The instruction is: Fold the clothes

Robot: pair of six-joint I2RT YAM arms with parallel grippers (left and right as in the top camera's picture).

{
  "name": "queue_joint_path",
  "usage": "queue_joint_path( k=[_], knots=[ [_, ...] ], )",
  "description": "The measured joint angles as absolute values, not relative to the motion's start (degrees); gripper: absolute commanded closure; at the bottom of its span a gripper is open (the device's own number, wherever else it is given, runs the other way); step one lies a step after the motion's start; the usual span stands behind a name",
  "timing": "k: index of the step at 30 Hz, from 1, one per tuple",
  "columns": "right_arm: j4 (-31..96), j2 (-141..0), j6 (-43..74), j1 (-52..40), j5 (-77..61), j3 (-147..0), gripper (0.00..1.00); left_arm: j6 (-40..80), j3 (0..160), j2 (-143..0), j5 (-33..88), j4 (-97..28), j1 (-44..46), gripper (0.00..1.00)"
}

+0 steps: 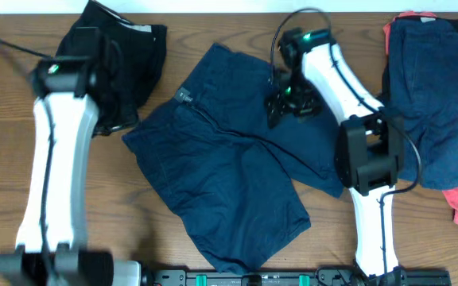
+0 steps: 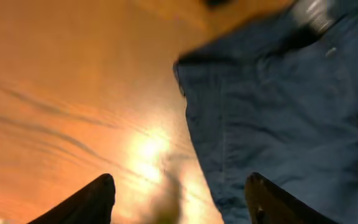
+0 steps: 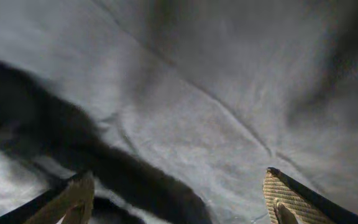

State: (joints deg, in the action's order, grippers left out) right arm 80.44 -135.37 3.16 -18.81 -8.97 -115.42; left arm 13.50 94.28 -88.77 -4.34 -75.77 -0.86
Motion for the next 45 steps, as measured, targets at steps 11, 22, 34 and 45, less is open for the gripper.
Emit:
queue_joint_path(
  k=[11, 22, 34, 45],
  knots=[
    [61.30, -130.37, 12.43, -19.33, -3.90, -99.55, 0.04, 13.50, 94.30, -81.06, -4.93, -71.92, -0.86, 0.21],
    [22.85, -129.73, 5.41, -13.10, -4.38, -92.47, 0.01, 13.50, 94.30, -81.34, -4.93, -70.91, -0.86, 0.21],
    [-4.27, -135.55, 3.27, -10.37, -7.01, -90.65, 0.01, 13.47, 94.30, -83.22, -4.93, -70.39, -0.86, 0.21],
    [43.29, -134.08, 3.92, -9.85, -17.43, -114.17, 0.01, 3.49, 94.28, -93.65, -4.67, -70.04, -0.86, 0.21]
  ],
)
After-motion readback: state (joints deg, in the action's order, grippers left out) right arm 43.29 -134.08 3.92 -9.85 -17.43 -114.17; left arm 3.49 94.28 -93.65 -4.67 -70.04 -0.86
